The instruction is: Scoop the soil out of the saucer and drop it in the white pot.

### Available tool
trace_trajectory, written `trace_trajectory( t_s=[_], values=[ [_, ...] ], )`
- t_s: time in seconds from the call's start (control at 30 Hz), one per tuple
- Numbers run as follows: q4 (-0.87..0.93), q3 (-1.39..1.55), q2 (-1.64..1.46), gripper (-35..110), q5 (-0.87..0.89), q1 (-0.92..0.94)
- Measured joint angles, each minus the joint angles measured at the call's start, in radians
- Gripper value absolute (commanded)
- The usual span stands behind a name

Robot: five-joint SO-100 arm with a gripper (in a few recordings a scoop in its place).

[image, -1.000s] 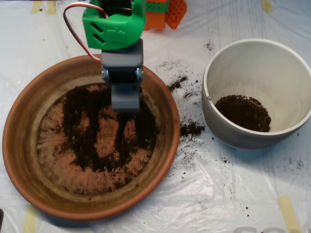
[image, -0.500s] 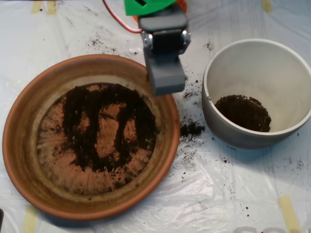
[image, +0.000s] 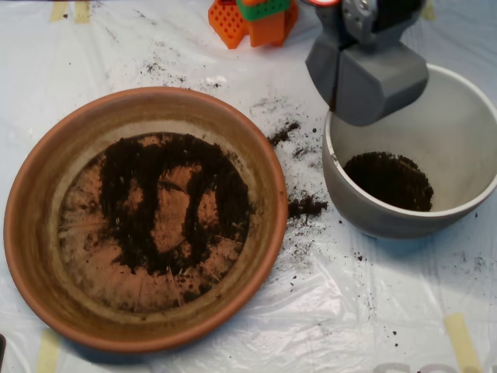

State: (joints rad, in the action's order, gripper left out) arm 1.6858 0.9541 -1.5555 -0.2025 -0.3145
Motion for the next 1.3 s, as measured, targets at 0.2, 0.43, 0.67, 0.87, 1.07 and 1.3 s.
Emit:
trace_trajectory(
  t_s=[0.2,0.43,0.67,0.87,1.07,1.3],
  values=[
    [-0.002,0.0,0.055,38,-0.005,-0.095],
    [-0.069,0.15,0.009,39,-0.017,-0.086],
    [-0.129,0.273,-0.058,37,-0.018,-0.089],
    [-0.104,0.23,-0.058,37,-0.002,-0.077],
    [-0.066,0.121,-0.058,38,0.028,-0.034],
    [-0.067,0.098,-0.058,38,0.11,0.015]
  ],
)
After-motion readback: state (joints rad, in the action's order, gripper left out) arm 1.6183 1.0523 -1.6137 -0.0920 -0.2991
